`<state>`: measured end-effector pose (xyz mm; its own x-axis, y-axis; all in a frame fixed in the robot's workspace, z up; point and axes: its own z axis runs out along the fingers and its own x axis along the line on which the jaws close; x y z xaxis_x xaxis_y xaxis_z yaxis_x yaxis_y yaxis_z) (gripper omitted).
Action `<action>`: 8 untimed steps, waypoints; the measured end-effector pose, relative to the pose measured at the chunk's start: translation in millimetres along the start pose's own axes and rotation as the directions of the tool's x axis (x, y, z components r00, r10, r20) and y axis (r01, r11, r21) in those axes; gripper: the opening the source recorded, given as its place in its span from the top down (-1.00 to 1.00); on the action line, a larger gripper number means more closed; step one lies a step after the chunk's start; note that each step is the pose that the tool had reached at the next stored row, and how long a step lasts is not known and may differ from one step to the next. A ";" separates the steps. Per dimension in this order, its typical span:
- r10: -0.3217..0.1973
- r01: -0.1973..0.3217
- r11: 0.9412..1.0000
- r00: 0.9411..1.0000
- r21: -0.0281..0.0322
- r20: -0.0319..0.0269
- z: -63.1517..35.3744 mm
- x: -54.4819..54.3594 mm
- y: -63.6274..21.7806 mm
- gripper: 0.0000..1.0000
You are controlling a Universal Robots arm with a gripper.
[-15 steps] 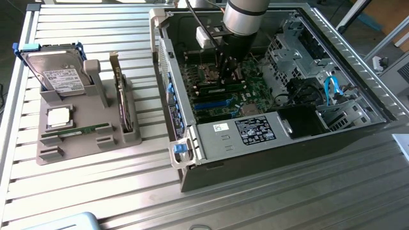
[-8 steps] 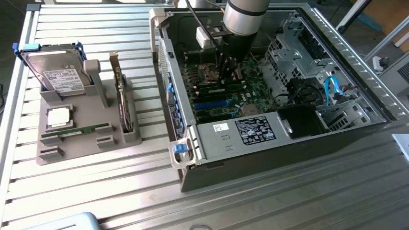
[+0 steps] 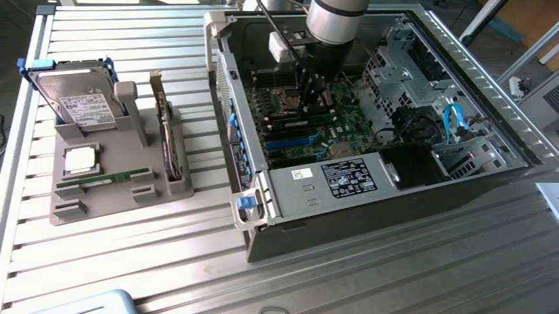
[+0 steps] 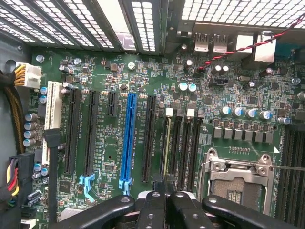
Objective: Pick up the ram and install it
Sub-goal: 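Press down the ram until it locks into place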
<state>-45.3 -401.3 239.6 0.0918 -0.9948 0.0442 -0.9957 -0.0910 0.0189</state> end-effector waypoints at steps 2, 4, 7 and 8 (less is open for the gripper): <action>0.000 0.000 1.000 1.000 0.000 0.000 0.0 -0.4 5.1 0.79; 0.000 0.000 1.000 1.000 0.004 0.000 0.2 -1.4 15.0 0.79; 0.001 -0.001 1.000 1.000 0.014 0.001 0.5 -3.0 33.0 0.79; 0.001 -0.001 1.000 1.000 0.017 0.001 0.5 -3.5 37.9 0.79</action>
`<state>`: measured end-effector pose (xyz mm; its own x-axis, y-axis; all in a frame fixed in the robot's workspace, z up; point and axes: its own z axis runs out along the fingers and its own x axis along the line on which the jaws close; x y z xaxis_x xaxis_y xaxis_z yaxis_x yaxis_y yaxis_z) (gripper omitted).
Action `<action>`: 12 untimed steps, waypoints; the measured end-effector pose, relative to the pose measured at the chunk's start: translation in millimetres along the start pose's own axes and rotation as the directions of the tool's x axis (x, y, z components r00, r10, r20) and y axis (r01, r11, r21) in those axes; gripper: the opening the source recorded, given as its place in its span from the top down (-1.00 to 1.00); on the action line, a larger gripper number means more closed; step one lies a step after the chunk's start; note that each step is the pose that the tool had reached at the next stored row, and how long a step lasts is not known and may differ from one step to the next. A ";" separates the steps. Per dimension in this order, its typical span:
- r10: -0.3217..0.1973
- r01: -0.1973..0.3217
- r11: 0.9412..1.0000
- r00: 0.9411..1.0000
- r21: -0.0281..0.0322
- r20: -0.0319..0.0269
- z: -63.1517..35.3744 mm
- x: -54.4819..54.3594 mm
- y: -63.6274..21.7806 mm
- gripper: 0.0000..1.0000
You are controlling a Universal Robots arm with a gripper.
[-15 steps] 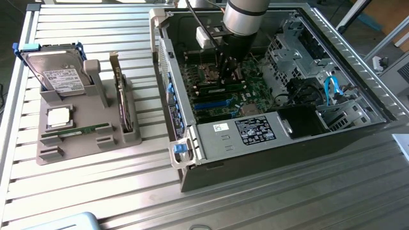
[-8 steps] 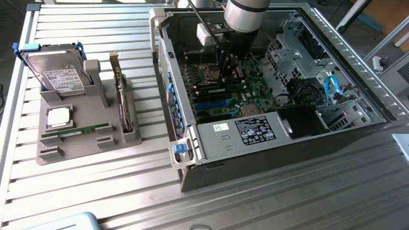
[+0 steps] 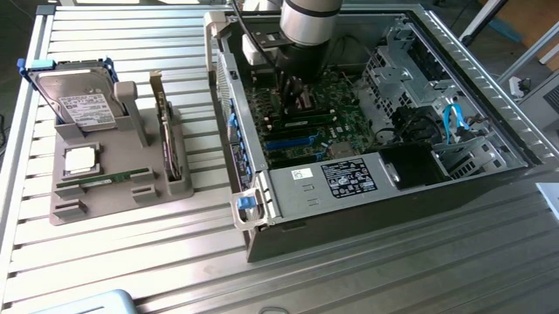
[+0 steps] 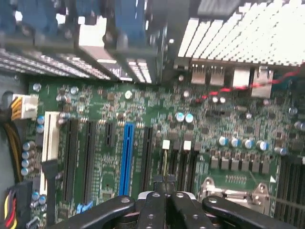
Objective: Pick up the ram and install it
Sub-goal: 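Press down the ram until it locks into place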
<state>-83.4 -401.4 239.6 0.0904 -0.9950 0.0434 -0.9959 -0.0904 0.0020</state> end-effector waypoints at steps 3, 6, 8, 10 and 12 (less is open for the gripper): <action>0.000 0.000 1.000 1.000 0.002 0.000 0.0 -0.4 3.9 0.79; 0.000 0.000 1.000 1.000 0.003 0.000 0.0 -0.7 7.8 0.79; 0.001 -0.001 1.000 1.000 0.004 0.000 0.0 -0.9 9.2 0.79; 0.000 0.000 1.000 1.000 0.004 0.000 0.6 -0.8 9.2 0.79; 0.001 -0.001 1.000 1.000 0.004 0.000 1.9 -0.9 9.2 0.79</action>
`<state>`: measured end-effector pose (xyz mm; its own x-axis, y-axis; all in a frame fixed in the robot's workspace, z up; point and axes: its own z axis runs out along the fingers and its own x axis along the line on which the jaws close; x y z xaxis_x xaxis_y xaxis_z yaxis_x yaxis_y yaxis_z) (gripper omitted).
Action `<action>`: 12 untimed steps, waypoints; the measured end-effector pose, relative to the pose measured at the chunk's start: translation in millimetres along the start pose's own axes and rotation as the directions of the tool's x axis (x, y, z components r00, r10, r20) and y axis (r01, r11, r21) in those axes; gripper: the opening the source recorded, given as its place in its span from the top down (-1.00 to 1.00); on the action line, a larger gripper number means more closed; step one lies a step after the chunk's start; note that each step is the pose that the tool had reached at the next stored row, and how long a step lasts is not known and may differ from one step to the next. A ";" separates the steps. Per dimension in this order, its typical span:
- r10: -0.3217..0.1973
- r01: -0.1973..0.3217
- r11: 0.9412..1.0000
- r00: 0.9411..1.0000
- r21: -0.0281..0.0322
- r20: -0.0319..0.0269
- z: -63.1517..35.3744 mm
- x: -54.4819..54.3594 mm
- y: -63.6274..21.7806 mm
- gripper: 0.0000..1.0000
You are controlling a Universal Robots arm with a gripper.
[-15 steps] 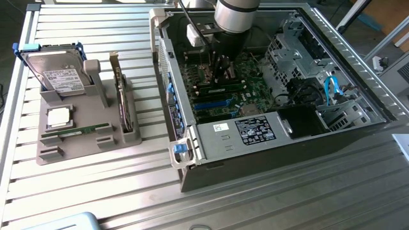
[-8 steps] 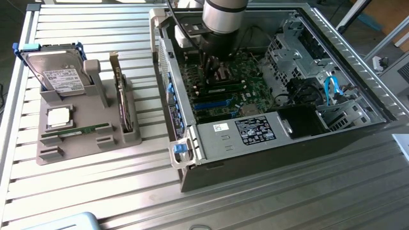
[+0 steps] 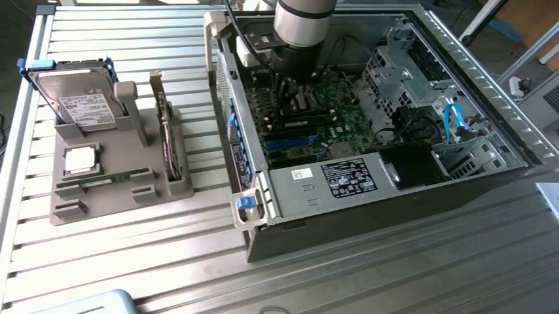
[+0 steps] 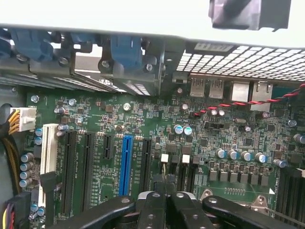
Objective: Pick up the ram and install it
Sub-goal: 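Press down the ram until it locks into place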
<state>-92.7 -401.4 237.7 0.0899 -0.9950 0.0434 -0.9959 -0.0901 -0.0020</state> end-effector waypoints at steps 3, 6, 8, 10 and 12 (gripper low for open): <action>0.000 0.000 1.000 1.000 0.000 0.000 1.8 -0.1 0.0 0.79; 0.000 0.000 1.000 1.000 0.000 0.000 2.6 -0.1 0.0 0.79; 0.000 0.000 1.000 1.000 0.000 0.000 2.6 -0.1 0.0 0.79; 0.000 0.000 1.000 1.000 0.000 0.000 3.1 -0.1 0.0 0.79; 0.000 0.000 1.000 1.000 0.000 0.000 4.2 0.1 0.0 0.79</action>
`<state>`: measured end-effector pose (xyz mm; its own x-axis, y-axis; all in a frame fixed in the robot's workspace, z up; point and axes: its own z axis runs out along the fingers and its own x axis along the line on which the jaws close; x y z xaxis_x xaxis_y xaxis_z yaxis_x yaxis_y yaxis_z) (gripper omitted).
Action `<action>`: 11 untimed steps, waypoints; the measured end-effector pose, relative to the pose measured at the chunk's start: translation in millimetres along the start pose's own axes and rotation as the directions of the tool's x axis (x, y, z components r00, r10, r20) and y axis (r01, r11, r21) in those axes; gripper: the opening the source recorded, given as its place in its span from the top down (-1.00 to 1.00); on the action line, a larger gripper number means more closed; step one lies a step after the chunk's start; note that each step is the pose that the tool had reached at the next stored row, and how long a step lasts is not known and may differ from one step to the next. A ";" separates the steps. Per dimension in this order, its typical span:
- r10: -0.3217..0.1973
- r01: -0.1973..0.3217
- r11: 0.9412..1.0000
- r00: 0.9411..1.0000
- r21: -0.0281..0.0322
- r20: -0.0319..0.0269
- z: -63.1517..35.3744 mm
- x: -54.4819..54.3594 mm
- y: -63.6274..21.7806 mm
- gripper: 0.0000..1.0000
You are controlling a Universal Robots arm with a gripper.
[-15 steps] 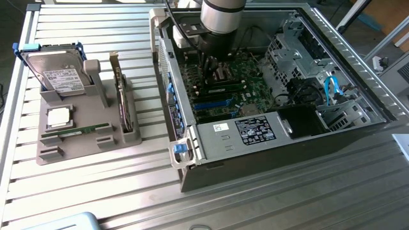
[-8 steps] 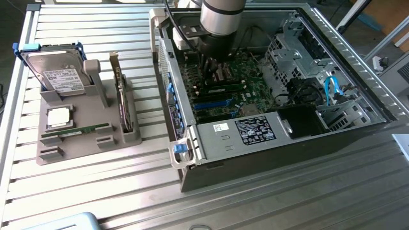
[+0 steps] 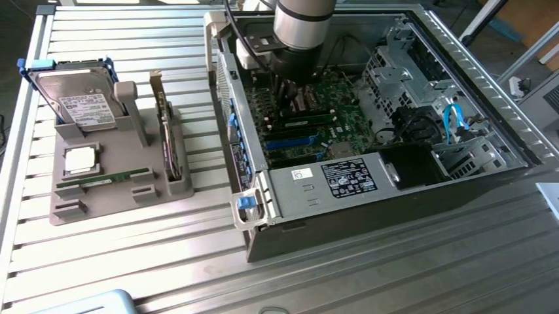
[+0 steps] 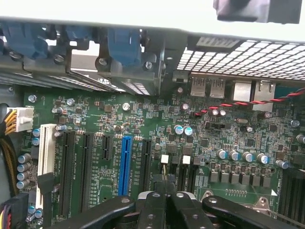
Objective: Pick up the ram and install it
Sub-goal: 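Press down the ram until it locks into place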
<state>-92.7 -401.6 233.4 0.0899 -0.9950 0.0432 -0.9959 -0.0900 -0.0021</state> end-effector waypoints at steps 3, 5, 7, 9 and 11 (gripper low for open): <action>0.000 0.000 1.000 1.000 0.000 0.003 0.4 0.0 0.0 0.79; 0.000 0.000 1.000 1.000 0.000 0.003 1.0 0.2 0.0 0.79; 0.000 0.000 1.000 1.000 0.000 0.003 1.3 0.1 0.0 0.79; 0.000 0.000 1.000 1.000 0.000 0.003 1.8 0.2 0.0 0.79; 0.000 0.000 1.000 1.000 0.000 0.003 2.3 0.3 0.1 0.79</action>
<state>-92.7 -402.0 231.2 0.0899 -0.9951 0.0406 -0.9959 -0.0900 -0.0022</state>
